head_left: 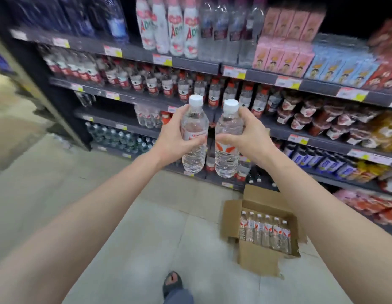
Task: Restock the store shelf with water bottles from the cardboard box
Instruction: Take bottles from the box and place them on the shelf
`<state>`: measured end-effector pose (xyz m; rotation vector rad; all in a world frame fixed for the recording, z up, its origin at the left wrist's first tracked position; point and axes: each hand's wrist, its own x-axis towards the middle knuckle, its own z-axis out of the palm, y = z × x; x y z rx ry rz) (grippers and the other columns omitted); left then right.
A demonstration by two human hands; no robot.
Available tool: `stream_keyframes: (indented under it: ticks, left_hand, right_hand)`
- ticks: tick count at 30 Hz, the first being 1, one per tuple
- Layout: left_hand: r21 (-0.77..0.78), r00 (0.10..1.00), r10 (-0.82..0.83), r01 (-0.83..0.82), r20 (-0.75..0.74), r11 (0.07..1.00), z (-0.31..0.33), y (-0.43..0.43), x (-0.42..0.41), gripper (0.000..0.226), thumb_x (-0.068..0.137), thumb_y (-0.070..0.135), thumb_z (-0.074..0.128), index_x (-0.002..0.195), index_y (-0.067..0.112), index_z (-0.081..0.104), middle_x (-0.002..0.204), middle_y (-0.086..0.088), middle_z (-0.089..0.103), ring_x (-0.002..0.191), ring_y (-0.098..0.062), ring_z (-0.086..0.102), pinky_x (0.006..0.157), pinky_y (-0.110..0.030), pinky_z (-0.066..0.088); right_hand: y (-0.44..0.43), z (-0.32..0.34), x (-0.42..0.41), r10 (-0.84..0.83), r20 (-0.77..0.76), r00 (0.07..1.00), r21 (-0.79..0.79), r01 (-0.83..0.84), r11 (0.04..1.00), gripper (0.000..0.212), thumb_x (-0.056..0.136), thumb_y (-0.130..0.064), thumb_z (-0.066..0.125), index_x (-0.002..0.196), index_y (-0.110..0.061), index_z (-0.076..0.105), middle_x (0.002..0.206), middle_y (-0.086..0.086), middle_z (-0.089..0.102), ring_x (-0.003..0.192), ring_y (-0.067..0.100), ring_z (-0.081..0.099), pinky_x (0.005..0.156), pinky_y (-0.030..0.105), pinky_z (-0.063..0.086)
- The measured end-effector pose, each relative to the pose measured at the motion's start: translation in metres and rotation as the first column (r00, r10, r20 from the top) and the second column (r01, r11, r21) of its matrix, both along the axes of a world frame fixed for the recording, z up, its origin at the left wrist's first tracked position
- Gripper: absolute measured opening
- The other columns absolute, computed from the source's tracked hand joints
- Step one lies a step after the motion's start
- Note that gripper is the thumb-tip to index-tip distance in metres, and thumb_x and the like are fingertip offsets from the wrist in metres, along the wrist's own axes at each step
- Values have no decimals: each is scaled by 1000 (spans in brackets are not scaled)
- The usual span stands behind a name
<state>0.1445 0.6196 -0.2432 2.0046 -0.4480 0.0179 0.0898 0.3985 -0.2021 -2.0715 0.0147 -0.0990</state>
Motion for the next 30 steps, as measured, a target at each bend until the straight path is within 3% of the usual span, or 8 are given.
stream_keyframes:
  ticks: [4,8,11,13,16,19,25,30]
  left_hand:
    - [-58,996,82,-83,-28,995,29,112,-7,88,80,36,92,153,29,43,129,12,72,117,-7,71,107,-44,56]
    - [-60,982,184,-186,-30,981,48,240,1,82,83,25,91,151,27,44,124,13,74,111,-1,72,99,-27,58]
    - [-29,973,232,-232,-13,972,50,352,22,80,84,22,90,148,32,44,123,16,72,109,5,71,91,-12,53]
    - [-7,970,244,-245,-12,970,49,429,42,82,82,27,92,149,33,45,123,15,74,110,2,71,97,-22,55]
    - [7,957,290,-291,11,957,48,540,79,81,79,33,93,144,43,46,125,14,74,113,-6,73,105,-44,56]
    - [-5,947,320,-320,-21,947,54,631,111,82,78,27,94,145,38,48,125,10,75,114,-11,74,106,-49,56]
    - [-37,937,346,-348,-54,937,57,753,178,79,83,5,89,147,24,47,118,13,73,101,6,72,82,-9,54]
    - [-49,934,354,-356,-42,933,39,815,256,76,86,-3,84,140,28,41,111,19,67,90,18,68,75,-3,49]
  right_hand:
    - [107,30,20,121,40,992,-7,-120,993,68,75,-31,91,132,-36,55,115,-17,69,106,5,67,87,27,57]
    - [235,40,48,233,41,972,10,-233,972,72,78,-25,90,138,-37,52,114,-27,63,97,-11,60,84,16,46]
    - [340,36,79,273,40,961,57,-275,960,64,77,-20,89,129,-36,56,108,-21,69,90,-11,66,73,15,55]
    - [406,29,103,268,26,963,87,-269,959,58,77,-22,89,123,-37,57,107,-17,72,93,-1,70,71,20,59]
    - [500,24,144,271,29,962,93,-272,958,56,75,-27,90,120,-40,59,108,-17,73,100,4,71,87,34,59]
    - [581,29,184,264,32,964,110,-266,958,57,74,-26,90,121,-37,59,110,-12,74,101,9,71,92,41,59]
    - [703,34,265,300,21,954,99,-301,948,53,75,-23,90,117,-37,59,105,-12,74,94,8,73,80,32,60]
    - [777,23,346,309,62,949,37,-311,950,55,77,-25,89,120,-38,57,108,-16,70,97,1,68,74,17,53]
